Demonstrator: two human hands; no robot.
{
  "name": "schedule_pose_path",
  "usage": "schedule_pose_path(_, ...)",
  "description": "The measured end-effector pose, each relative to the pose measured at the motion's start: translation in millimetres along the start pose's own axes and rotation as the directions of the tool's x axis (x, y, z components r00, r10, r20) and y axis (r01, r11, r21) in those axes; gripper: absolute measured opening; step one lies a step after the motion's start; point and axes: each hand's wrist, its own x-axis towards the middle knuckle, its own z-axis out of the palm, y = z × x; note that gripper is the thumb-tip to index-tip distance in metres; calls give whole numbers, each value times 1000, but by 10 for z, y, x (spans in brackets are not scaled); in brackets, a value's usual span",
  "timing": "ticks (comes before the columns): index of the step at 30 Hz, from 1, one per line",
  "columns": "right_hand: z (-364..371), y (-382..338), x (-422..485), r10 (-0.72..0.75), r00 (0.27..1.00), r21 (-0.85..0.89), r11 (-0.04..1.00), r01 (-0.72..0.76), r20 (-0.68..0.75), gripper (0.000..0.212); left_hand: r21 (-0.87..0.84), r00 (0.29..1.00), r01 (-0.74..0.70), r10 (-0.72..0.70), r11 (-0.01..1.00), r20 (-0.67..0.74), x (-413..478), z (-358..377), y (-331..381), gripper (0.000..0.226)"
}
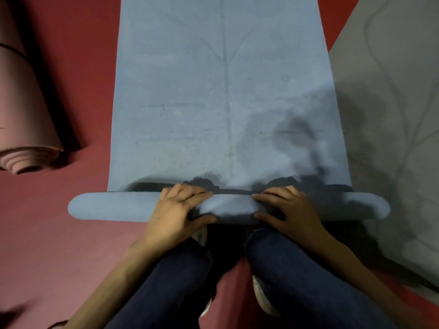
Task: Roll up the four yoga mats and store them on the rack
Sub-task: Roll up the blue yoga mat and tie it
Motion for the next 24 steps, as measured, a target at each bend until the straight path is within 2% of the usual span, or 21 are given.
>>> schedule_pose_path(4,143,-35,-178,-68,991,-23,998,66,-115,38,-75,998,-9,5,997,-61,-161,152,-3,57)
schedule_pose_path(8,192,-65,-323,-75,989,-19,997,73,-125,38,-147,998,21,-29,989,-53,-265,236,-7,56)
schedule_pose_path(12,160,-88,-354,-34,998,60,998,37,-61,39,-339,985,155,-170,928,-15,-298,246,40,51)
schedule_pose_path(14,149,-99,-383,-36,999,67,997,38,-29,39,-387,980,190,-195,902,28,-327,257,45,51)
schedule_pose_path(20,112,-100,-382,7,999,156,988,-15,53,35,-364,991,130,-113,922,68,-384,228,6,37)
schedule_pose_path(23,29,-136,-296,40,988,173,983,-65,147,36,-324,991,87,-50,942,121,-389,179,-47,46)
schedule_pose_path(24,-4,-154,-255,73,979,172,979,-106,188,34,-329,987,114,-68,937,148,-382,155,-40,47)
